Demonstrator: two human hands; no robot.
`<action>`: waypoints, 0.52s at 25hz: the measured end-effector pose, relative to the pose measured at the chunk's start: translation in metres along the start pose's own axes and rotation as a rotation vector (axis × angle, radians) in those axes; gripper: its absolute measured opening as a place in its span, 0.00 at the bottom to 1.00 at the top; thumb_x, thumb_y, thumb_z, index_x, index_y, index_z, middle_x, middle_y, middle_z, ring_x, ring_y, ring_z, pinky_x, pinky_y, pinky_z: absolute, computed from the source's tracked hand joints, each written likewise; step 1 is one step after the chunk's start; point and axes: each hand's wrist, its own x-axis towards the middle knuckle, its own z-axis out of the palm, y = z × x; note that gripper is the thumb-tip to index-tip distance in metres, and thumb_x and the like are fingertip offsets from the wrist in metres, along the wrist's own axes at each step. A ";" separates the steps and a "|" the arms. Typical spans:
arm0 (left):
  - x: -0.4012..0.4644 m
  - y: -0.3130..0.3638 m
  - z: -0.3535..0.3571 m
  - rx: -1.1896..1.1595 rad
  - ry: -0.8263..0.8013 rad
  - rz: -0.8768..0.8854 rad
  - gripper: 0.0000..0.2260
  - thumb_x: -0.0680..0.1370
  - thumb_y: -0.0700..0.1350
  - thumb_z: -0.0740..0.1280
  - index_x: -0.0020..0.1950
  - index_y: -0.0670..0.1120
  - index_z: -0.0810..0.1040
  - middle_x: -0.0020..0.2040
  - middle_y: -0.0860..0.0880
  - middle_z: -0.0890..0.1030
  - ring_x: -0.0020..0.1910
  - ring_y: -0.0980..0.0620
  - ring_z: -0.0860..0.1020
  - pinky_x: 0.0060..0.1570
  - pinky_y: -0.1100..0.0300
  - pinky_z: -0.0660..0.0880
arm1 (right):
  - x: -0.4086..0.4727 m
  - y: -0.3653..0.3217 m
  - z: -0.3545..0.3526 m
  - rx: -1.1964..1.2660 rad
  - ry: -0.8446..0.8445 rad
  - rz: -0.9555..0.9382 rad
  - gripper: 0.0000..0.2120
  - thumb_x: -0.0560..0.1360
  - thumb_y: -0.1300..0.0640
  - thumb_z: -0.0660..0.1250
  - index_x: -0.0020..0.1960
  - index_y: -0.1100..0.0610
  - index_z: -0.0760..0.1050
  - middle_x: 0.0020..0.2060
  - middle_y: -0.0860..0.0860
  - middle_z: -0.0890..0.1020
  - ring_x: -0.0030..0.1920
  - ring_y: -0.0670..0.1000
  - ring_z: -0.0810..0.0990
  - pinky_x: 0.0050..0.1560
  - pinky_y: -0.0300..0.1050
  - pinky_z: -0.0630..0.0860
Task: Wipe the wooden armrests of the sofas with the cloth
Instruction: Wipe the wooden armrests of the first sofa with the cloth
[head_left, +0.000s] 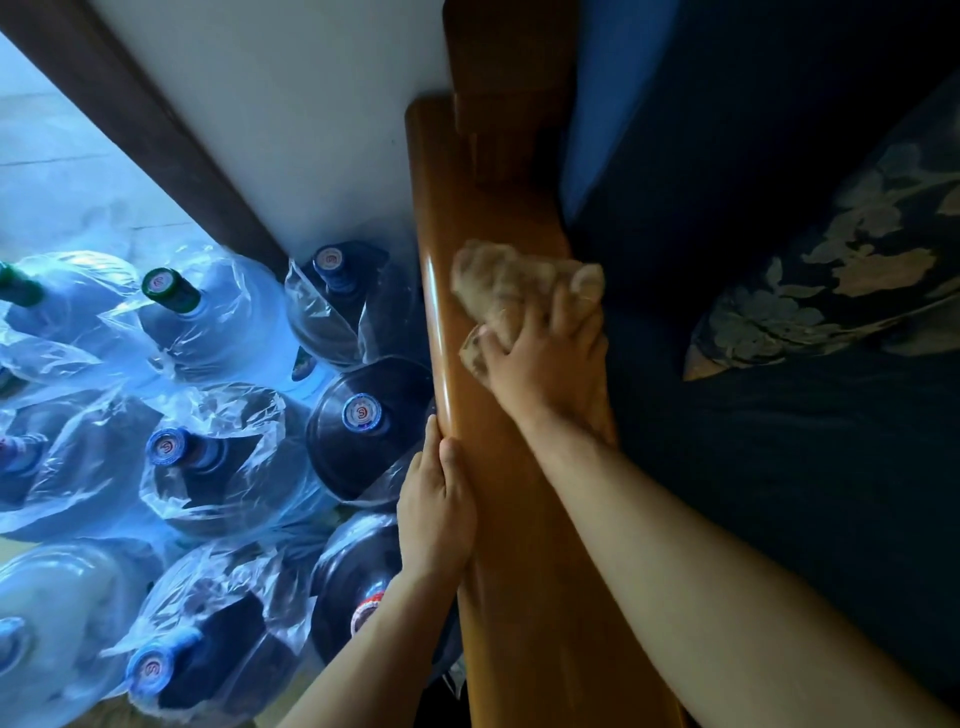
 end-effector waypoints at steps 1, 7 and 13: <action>-0.002 -0.004 -0.003 0.004 0.014 0.027 0.22 0.85 0.59 0.50 0.77 0.57 0.67 0.68 0.53 0.77 0.67 0.52 0.75 0.66 0.50 0.72 | -0.016 -0.004 0.005 -0.027 -0.034 -0.149 0.38 0.78 0.32 0.61 0.83 0.45 0.58 0.84 0.56 0.56 0.80 0.71 0.56 0.79 0.68 0.54; -0.021 -0.023 -0.018 0.084 -0.076 0.108 0.17 0.83 0.52 0.52 0.57 0.57 0.80 0.45 0.56 0.85 0.44 0.58 0.81 0.46 0.52 0.78 | -0.031 0.056 0.001 -0.043 -0.081 -0.600 0.38 0.73 0.29 0.62 0.80 0.40 0.63 0.84 0.51 0.58 0.80 0.66 0.60 0.79 0.69 0.54; -0.031 -0.022 -0.023 0.101 -0.107 0.103 0.14 0.84 0.52 0.52 0.55 0.61 0.78 0.43 0.61 0.83 0.43 0.60 0.81 0.47 0.50 0.79 | -0.021 0.077 -0.015 0.543 -0.030 0.392 0.32 0.76 0.33 0.66 0.74 0.49 0.68 0.64 0.55 0.81 0.61 0.62 0.81 0.50 0.50 0.75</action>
